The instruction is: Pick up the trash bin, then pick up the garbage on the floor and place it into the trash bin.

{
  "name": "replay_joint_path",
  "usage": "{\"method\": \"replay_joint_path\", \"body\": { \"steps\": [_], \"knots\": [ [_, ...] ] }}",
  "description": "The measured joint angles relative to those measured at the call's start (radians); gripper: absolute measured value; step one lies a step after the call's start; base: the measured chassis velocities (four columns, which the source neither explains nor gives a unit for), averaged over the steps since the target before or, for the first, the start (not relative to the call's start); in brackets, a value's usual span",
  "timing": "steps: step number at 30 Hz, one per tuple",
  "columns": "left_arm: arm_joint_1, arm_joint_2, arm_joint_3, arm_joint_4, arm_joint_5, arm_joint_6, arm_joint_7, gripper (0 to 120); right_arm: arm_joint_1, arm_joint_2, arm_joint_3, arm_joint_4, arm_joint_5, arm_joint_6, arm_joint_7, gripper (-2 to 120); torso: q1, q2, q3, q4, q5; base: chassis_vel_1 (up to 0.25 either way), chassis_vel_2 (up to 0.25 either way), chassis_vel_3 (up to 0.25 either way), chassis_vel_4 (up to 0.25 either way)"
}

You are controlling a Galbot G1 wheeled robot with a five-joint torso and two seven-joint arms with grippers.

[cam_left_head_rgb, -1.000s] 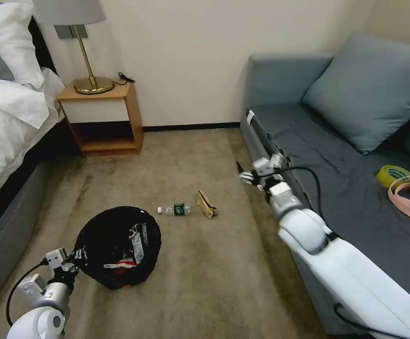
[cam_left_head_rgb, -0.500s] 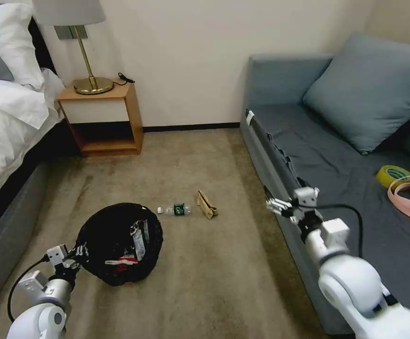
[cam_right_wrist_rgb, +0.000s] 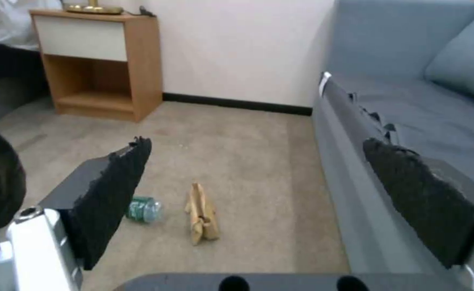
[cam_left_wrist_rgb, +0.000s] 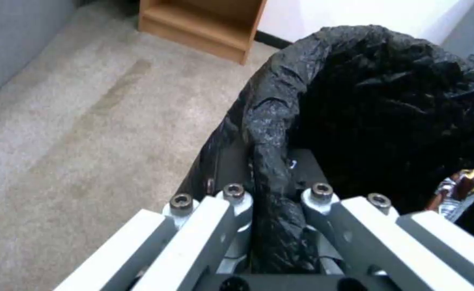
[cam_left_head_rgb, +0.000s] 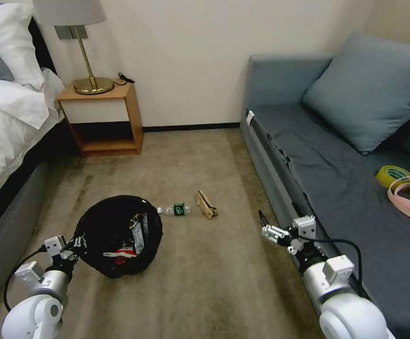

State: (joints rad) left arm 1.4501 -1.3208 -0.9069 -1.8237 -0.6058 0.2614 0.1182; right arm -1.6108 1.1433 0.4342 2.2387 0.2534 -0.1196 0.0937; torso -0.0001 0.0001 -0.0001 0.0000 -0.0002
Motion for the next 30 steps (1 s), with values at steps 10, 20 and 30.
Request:
{"method": "replay_joint_path", "body": {
  "steps": [10, 20, 30],
  "knots": [
    [0.007, 0.022, -0.006, -0.013, -0.017, 0.001, -0.001, 5, -0.002, 0.011, -0.027, -0.01, -0.021, 0.012, -0.013, 100, 0.0, 0.0, 0.0, 0.0001, 0.0002, 0.0, 0.0, 0.0, 0.0],
    [0.014, 0.008, 0.009, -0.045, -0.03, 0.013, -0.007, 5, -0.013, 0.008, -0.027, -0.01, -0.018, 0.012, -0.018, 100, 0.0, 0.0, 0.0, 0.0, 0.0002, 0.0, 0.0, 0.0, 0.0],
    [0.01, 0.007, 0.013, -0.059, -0.041, 0.019, -0.008, 5, -0.018, 0.009, -0.024, -0.01, -0.015, 0.014, -0.024, 100, 0.0, 0.0, 0.0, 0.0, 0.0002, 0.0, 0.0, 0.0, 0.0]
  ]
}}
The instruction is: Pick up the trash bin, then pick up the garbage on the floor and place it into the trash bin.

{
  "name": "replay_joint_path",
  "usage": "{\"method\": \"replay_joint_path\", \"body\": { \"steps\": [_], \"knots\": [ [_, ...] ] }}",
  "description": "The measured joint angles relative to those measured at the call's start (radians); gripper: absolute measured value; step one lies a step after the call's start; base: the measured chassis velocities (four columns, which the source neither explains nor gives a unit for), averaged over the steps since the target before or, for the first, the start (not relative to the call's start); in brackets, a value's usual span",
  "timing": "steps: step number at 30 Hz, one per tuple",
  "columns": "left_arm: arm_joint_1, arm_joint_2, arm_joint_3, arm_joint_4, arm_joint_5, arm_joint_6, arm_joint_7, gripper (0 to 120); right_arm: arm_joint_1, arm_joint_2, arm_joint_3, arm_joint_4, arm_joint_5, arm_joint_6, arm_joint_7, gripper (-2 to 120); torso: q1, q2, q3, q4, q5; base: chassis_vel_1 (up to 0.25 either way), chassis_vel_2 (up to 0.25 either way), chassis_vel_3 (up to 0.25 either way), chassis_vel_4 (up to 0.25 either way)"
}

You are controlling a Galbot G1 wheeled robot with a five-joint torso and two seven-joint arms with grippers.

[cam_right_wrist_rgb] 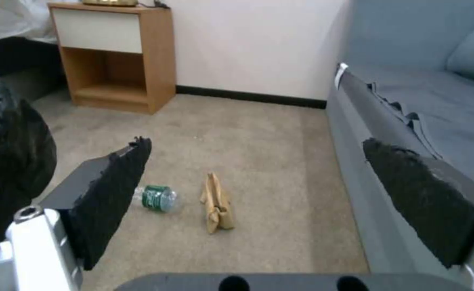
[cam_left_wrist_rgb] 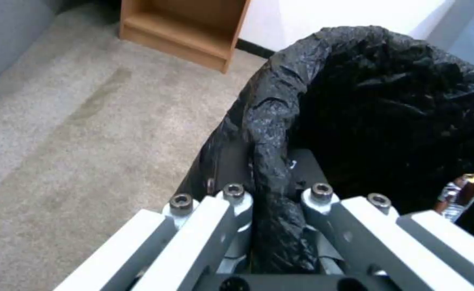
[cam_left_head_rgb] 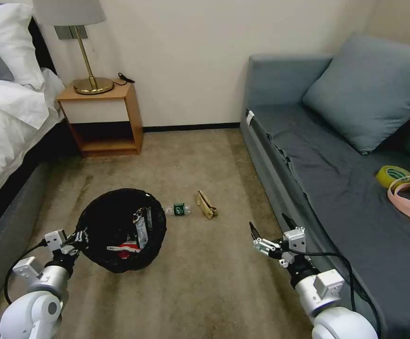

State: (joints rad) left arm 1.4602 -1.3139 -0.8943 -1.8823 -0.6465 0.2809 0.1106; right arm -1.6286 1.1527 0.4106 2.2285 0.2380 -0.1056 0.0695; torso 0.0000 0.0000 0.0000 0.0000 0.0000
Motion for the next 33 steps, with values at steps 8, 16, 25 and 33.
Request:
{"method": "replay_joint_path", "body": {
  "steps": [8, 16, 25, 33],
  "knots": [
    [0.002, -0.005, 0.0, 0.0, 0.0, 0.0, 0.0, 5, 0.005, -0.011, 0.002, -0.001, 0.003, -0.002, -0.003, 100, 0.0, 0.0, 0.0, 0.0, 0.0, 0.0, 0.0, 0.0, 0.0],
    [0.001, -0.005, -0.001, 0.0, -0.001, 0.0, 0.0, 5, 0.011, -0.012, 0.007, -0.003, 0.008, -0.001, -0.003, 100, 0.0, 0.0, 0.0, 0.0, 0.0, 0.0, 0.0, 0.0, 0.0],
    [-0.005, -0.006, -0.001, 0.0, 0.0, 0.0, -0.001, 5, 0.015, -0.007, 0.008, -0.005, 0.008, 0.001, -0.004, 100, 0.0, 0.0, 0.0, 0.0, 0.0, 0.0, 0.0, 0.0, 0.0],
    [-0.006, -0.008, -0.002, 0.0, 0.0, 0.0, -0.001, 5, 0.017, -0.011, 0.011, -0.007, 0.011, 0.001, -0.005, 100, 0.0, 0.0, 0.0, 0.0, 0.0, 0.0, 0.0, 0.0, 0.0]
  ]
}}
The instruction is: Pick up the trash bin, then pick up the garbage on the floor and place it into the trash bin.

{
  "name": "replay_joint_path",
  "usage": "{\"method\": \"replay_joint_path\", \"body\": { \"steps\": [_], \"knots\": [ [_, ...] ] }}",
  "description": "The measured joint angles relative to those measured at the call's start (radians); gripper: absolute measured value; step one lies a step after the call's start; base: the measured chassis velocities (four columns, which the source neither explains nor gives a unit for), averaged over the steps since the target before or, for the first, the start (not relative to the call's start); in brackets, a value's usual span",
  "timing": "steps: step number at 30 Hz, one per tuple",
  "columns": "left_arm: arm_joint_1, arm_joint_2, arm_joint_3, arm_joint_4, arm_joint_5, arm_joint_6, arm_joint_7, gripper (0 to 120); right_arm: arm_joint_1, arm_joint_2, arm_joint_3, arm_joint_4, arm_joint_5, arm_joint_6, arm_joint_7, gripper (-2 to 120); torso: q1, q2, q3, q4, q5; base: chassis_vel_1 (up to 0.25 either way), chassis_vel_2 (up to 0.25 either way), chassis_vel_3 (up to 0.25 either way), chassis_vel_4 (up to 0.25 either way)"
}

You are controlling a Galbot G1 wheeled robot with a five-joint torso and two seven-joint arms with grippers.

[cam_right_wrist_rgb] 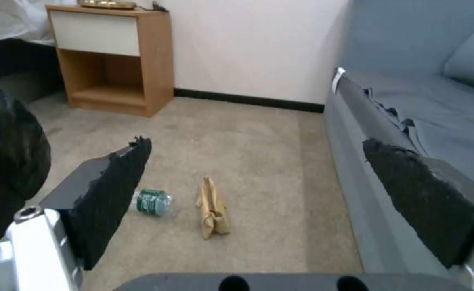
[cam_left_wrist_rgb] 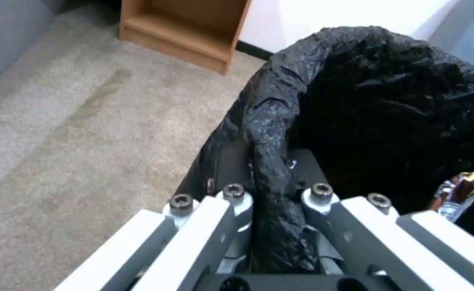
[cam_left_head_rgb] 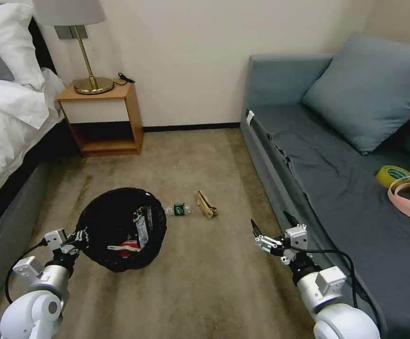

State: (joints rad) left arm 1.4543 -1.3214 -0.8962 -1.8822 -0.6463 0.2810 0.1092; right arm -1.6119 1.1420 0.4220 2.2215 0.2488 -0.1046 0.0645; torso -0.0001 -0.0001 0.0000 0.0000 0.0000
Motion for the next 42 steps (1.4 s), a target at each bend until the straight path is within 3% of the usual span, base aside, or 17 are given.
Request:
{"method": "replay_joint_path", "body": {
  "steps": [42],
  "knots": [
    [-0.022, 0.024, -0.02, 0.022, -0.022, 0.006, -0.005, 5, 0.067, -0.053, -0.033, -0.037, 0.043, -0.012, 0.0, 100, 0.0, 0.0, 0.0, 0.0, 0.0, -0.061, 0.063, 0.064, -0.06]
  ]
}}
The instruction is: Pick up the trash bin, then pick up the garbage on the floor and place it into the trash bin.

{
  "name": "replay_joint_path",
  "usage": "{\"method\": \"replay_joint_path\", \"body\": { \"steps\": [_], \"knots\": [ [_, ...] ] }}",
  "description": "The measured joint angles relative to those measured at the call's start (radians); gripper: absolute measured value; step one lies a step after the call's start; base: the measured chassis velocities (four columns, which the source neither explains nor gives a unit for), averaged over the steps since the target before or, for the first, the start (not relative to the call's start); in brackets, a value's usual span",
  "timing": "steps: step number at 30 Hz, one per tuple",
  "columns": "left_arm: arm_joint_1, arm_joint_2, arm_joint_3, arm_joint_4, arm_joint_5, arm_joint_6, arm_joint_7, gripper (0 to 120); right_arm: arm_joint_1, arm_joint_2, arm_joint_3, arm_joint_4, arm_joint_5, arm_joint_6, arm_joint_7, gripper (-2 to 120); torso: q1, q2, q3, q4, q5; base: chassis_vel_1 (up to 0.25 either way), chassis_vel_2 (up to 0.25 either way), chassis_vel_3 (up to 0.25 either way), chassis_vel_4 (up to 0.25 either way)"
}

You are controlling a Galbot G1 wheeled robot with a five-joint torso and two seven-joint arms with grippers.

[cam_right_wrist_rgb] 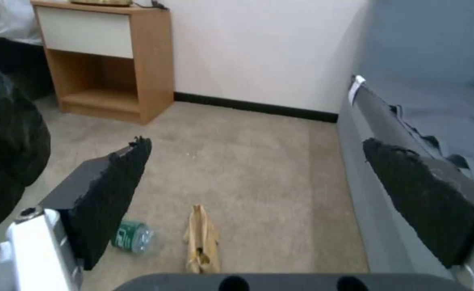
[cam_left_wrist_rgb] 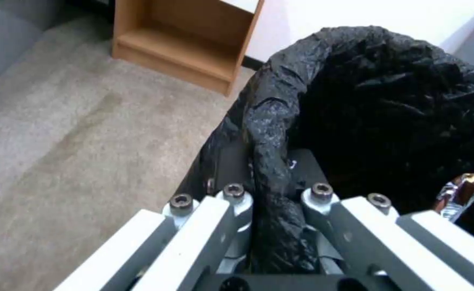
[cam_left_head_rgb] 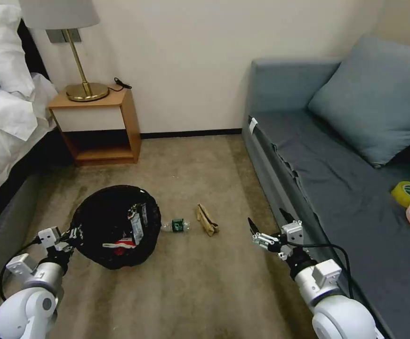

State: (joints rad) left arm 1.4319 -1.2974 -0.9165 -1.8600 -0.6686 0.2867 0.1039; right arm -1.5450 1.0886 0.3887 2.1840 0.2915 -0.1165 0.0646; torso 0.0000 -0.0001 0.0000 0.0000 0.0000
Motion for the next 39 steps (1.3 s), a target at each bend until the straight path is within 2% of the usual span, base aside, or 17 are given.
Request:
{"method": "replay_joint_path", "body": {
  "steps": [27, 39],
  "knots": [
    [-0.014, 0.01, -0.01, 0.007, -0.011, 0.005, -0.004, 5, 0.038, -0.026, -0.017, -0.02, 0.025, -0.006, 0.004, 100, 0.0, 0.0, 0.0, 0.0001, 0.0002, -0.15, 0.151, 0.147, -0.15],
    [-0.004, 0.021, -0.021, 0.008, -0.01, 0.005, -0.003, 5, 0.114, -0.087, -0.071, -0.075, 0.047, 0.007, -0.002, 100, 0.0, 0.0, 0.0, 0.0, 0.0001, -0.059, 0.046, 0.052, -0.059]
  ]
}}
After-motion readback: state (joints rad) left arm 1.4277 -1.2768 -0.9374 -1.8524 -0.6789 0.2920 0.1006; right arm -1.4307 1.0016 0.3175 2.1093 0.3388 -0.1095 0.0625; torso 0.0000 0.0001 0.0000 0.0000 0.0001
